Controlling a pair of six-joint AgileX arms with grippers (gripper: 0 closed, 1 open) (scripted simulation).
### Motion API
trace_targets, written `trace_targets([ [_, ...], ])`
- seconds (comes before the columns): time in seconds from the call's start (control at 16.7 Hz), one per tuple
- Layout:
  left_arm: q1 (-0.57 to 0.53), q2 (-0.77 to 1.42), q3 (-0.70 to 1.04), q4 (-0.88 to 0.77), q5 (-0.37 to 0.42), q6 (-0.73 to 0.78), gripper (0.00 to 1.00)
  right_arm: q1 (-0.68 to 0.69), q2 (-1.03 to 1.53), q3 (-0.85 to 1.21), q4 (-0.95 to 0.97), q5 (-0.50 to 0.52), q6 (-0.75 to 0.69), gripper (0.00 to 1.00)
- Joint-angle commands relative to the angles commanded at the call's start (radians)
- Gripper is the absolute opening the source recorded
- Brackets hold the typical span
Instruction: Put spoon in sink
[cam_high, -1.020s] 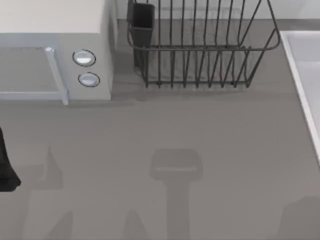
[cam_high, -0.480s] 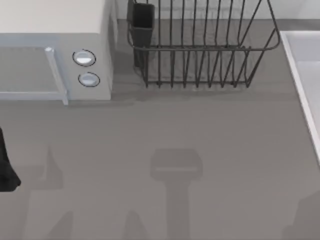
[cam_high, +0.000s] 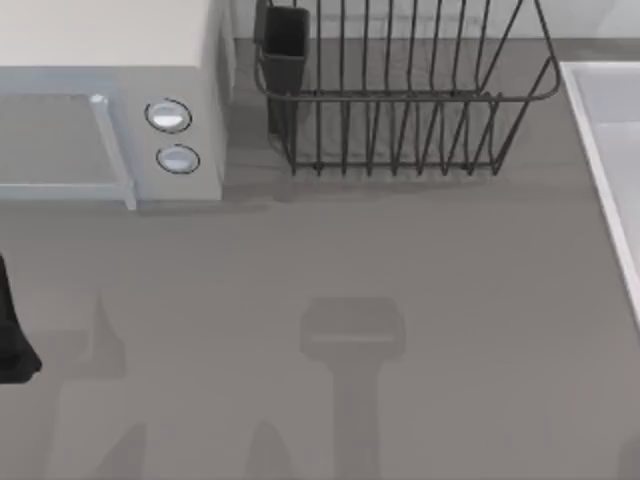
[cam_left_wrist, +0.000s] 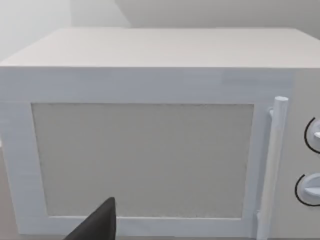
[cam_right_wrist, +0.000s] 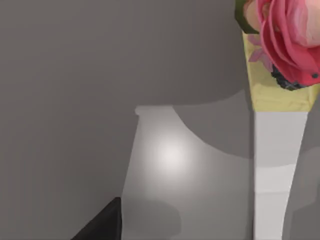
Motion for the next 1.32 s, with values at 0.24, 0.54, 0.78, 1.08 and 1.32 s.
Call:
trace_targets([
  [0.24, 0.0, 0.0, 0.0, 0.0, 0.0, 0.0, 1.0, 0.0, 0.002, -0.003, 0.005, 0.0, 0.0, 1.0],
  [0.54, 0.0, 0.0, 0.0, 0.0, 0.0, 0.0, 1.0, 0.0, 0.002, -0.003, 0.005, 0.0, 0.0, 0.62],
  [0.78, 0.0, 0.0, 0.0, 0.0, 0.0, 0.0, 1.0, 0.0, 0.002, -0.003, 0.005, 0.0, 0.0, 0.32],
  [1.08, 0.0, 0.0, 0.0, 0.0, 0.0, 0.0, 1.0, 0.0, 0.002, -0.003, 0.005, 0.0, 0.0, 0.0],
  [1.32, 0.0, 0.0, 0.0, 0.0, 0.0, 0.0, 1.0, 0.0, 0.002, -0.003, 0.005, 0.0, 0.0, 0.0],
])
